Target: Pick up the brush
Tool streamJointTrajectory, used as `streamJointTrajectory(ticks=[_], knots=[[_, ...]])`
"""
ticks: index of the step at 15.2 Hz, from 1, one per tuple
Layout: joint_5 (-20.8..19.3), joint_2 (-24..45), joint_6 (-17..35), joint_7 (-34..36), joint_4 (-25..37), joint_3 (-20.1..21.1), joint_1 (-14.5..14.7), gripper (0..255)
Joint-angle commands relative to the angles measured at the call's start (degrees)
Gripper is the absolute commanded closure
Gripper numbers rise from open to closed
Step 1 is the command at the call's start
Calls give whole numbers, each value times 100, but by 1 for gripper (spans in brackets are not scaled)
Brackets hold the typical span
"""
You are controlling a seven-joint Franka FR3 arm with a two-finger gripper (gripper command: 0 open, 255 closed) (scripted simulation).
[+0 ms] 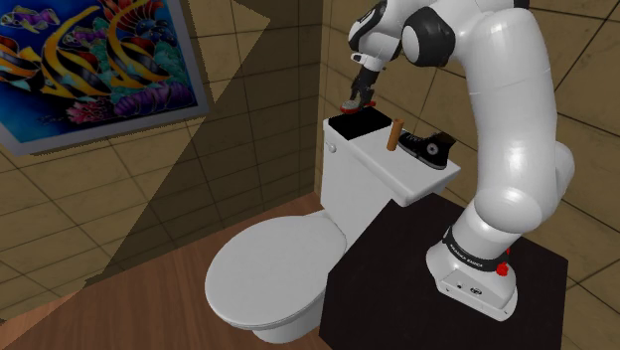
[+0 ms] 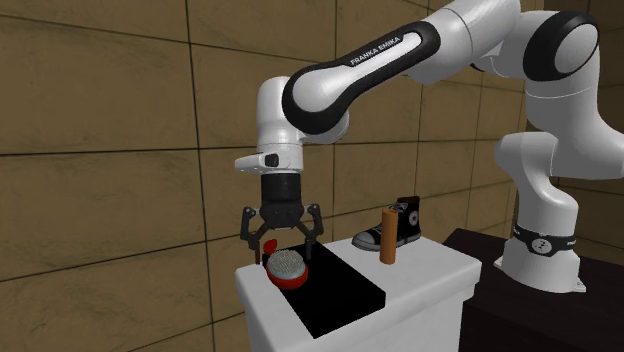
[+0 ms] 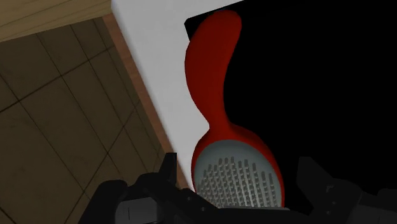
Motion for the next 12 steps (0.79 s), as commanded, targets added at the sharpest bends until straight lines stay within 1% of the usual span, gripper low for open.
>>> streamJointTrajectory(ticks=[1,3,4,12], knots=[[65,80,103,-57,-37,42,-16,0],[82,103,129,-73,-45,54,-22,0],[89,118,135,-69,-36,61,-22,255],[90,127,126,-67,-17,62,-29,255]])
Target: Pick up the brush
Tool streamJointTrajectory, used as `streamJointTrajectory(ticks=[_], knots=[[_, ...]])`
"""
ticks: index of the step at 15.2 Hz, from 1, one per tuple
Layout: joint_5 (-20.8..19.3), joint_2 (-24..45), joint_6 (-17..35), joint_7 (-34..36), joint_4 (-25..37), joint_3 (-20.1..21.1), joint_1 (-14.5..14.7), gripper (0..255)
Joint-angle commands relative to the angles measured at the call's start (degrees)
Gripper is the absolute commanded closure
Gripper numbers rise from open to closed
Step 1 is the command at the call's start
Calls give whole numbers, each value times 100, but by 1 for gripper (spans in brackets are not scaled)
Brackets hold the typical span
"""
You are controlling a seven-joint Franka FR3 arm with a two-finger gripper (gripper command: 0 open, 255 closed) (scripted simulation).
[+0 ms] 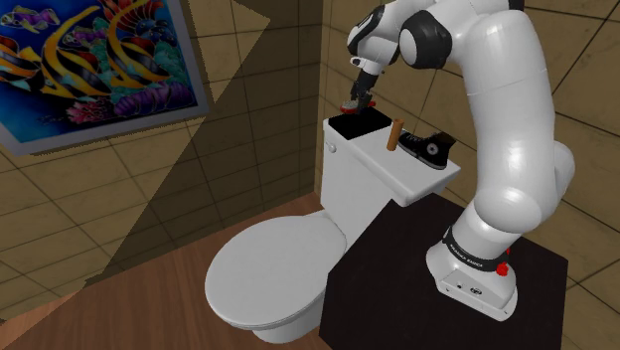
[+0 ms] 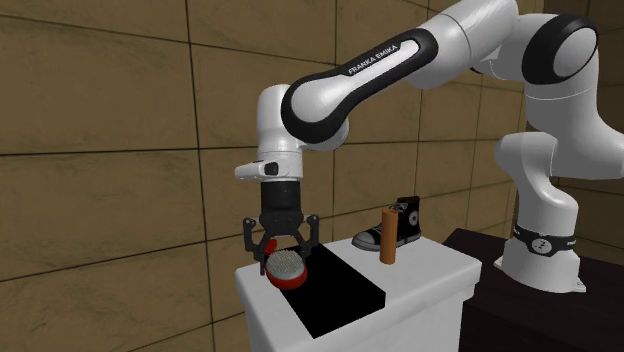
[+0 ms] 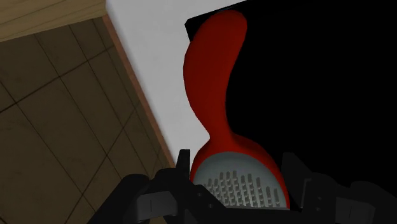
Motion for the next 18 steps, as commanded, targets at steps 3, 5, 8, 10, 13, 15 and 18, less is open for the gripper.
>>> streamJointTrajectory(ticks=[3,5,8,10,13,15,18], knots=[[-68,-100,-89,49,-3,-45,30,255],[-128,-177,-183,105,30,-83,50,255],[-216,-288,-327,187,91,-137,75,255],[-272,-358,-426,242,138,-171,89,255],[-354,-456,-579,324,220,-219,107,255],[-407,-517,-684,379,283,-248,116,255],[-436,-550,-745,410,321,-264,120,255]])
